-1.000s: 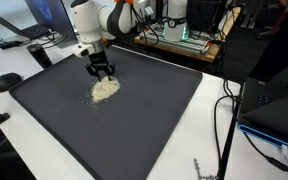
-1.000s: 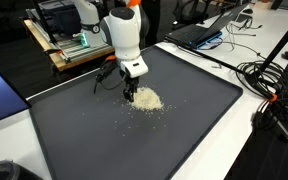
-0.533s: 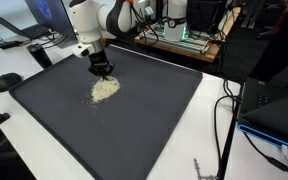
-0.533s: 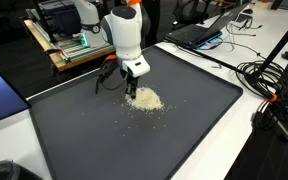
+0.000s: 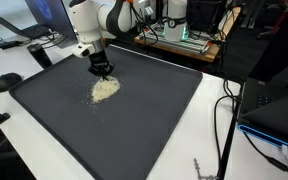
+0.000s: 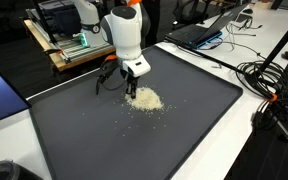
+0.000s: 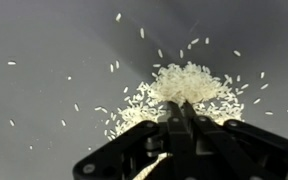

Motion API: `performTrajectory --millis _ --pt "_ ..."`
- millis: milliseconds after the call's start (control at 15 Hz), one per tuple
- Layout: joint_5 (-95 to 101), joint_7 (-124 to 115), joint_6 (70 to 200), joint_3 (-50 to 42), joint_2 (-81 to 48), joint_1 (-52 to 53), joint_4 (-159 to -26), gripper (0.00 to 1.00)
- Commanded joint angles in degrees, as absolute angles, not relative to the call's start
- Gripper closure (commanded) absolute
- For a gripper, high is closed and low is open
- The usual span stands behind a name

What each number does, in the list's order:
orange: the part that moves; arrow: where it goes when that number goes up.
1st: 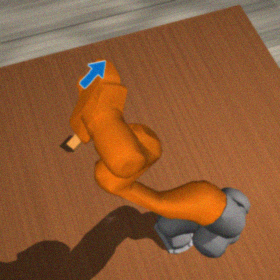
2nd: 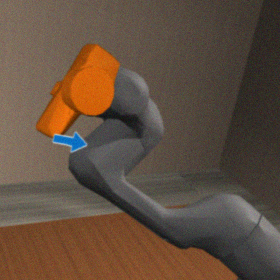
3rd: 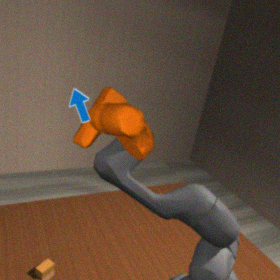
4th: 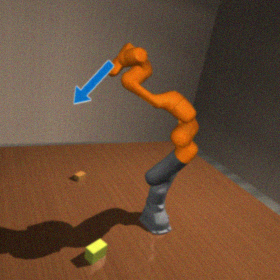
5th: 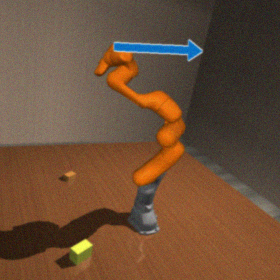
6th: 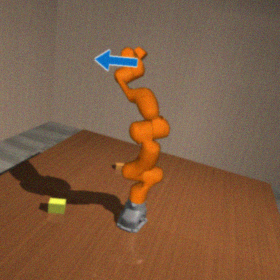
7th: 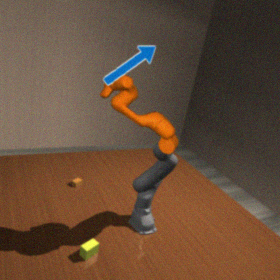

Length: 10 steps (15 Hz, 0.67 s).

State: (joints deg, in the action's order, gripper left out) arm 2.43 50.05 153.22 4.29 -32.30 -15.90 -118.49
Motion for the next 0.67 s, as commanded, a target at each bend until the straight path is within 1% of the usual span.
performTrajectory --millis 0,600 --pt "2.8 50.9 152.3 4.3 -32.5 -16.2 -119.1 0.99" --pt "3.0 50.3 152.1 3.8 -32.1 -15.9 -119.4 0.99"
